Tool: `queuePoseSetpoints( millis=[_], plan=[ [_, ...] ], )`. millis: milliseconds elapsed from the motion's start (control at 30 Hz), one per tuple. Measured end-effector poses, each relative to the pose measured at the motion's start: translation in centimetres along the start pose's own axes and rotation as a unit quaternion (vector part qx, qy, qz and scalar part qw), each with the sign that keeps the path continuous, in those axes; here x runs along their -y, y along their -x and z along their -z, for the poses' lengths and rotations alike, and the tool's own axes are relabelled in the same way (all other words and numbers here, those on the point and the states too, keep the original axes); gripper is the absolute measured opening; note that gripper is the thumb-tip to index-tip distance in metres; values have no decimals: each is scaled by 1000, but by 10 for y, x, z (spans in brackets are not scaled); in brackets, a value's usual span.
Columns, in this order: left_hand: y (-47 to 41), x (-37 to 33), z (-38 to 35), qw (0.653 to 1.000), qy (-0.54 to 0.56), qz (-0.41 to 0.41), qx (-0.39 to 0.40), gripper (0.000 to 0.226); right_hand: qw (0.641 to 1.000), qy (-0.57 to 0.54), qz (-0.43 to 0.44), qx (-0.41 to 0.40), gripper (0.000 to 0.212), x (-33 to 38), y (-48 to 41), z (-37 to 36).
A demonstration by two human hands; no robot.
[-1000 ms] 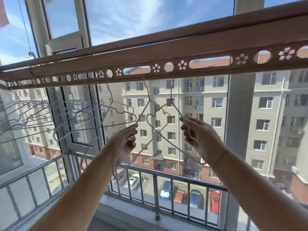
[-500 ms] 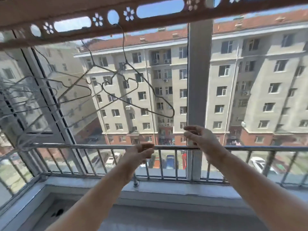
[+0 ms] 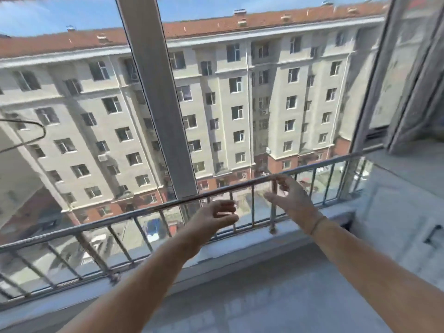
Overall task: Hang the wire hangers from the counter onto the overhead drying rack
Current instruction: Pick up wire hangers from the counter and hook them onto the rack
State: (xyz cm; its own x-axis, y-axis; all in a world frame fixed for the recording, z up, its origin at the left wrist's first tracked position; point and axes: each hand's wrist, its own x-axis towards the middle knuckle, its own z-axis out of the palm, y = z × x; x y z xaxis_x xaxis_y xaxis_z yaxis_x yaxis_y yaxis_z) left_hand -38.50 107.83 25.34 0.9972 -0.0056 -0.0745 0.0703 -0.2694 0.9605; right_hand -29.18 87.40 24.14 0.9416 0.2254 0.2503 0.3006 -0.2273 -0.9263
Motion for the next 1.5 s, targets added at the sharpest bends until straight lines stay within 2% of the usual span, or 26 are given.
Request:
queuePoseSetpoints(
  millis=[500, 667, 833, 1000, 1167, 1367, 1500],
  plan=[
    [-117, -65, -354, 983, -15, -31, 182, 39, 971, 59, -114, -200, 52, -142, 73, 346],
    [-137, -78, -453, 969, -8, -24, 246, 38, 949, 71, -152, -267, 53, -175, 106, 436],
    [-160, -96, -535, 952, -18, -31, 303, 35, 920, 53, -184, -342, 41, -194, 136, 504],
    [-196, -112, -611, 932, -37, -42, 357, 35, 888, 36, -216, -403, 25, -222, 158, 565],
    [-241, -124, -692, 913, -32, -52, 404, 38, 845, 34, -246, -473, 26, -247, 167, 626],
    [-284, -148, -790, 874, -31, -49, 483, 28, 773, 9, -291, -564, 17, -279, 185, 697],
    [-296, -153, -851, 849, -40, -48, 525, 30, 722, -17, -324, -611, 16, -303, 217, 727]
  ],
)
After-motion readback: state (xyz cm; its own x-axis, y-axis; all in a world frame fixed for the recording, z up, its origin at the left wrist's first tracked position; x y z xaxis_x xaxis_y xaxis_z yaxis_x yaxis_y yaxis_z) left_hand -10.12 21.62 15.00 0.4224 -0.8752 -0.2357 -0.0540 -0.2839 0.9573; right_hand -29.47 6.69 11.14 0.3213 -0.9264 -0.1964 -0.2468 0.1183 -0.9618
